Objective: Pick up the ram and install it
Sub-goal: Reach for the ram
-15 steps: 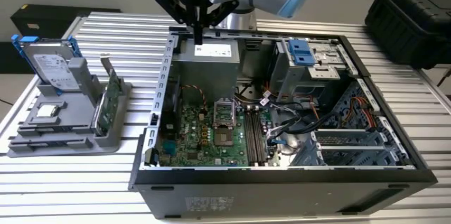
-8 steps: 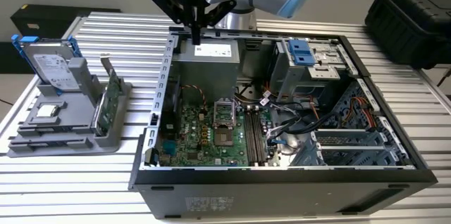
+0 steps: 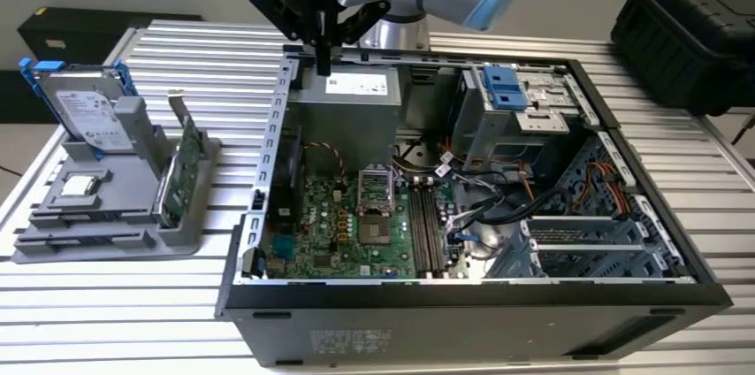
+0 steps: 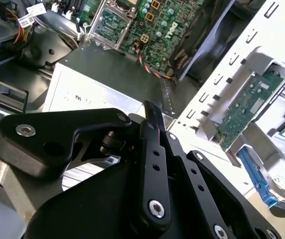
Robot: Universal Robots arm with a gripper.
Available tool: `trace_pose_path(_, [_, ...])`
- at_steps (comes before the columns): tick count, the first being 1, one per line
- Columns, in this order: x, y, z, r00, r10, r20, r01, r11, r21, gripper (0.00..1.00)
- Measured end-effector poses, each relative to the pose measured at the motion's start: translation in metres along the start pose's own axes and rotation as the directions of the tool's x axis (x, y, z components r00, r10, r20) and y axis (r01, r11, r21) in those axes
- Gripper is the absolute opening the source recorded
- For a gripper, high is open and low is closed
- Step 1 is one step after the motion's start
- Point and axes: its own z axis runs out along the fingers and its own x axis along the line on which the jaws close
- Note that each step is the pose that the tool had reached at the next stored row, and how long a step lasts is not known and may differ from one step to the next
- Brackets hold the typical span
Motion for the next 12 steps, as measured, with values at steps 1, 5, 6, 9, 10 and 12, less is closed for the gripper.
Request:
trace_pose_path(1, [0.001, -0.0004, 0.0, 1.0, 0.0, 0.0, 0.0, 1.0, 0.0, 0.0])
trace_pose_path(5, [0.0051, -0.0016, -0.0001, 1.0, 0.0, 0.0, 0.0, 1.0, -0.0001, 0.0])
trace_pose_path(6, [0.006, -0.0018, -0.0001, 1.0, 0.0, 0.0, 0.0, 1.0, 0.0, 0.0])
trace_pose_path(9, [0.0083, -0.0024, -0.0001, 1.0, 0.0, 0.0, 0.0, 1.0, 0.0, 0.0])
trace_pose_path(10, [0.0091, -0.0026, -0.0001, 1.0, 0.0, 0.0, 0.0, 1.0, 0.0, 0.0])
trace_pose_path(12, [0.0108, -0.0029, -0.0001, 1.0, 0.0, 0.0, 0.0, 1.0, 0.0, 0.0])
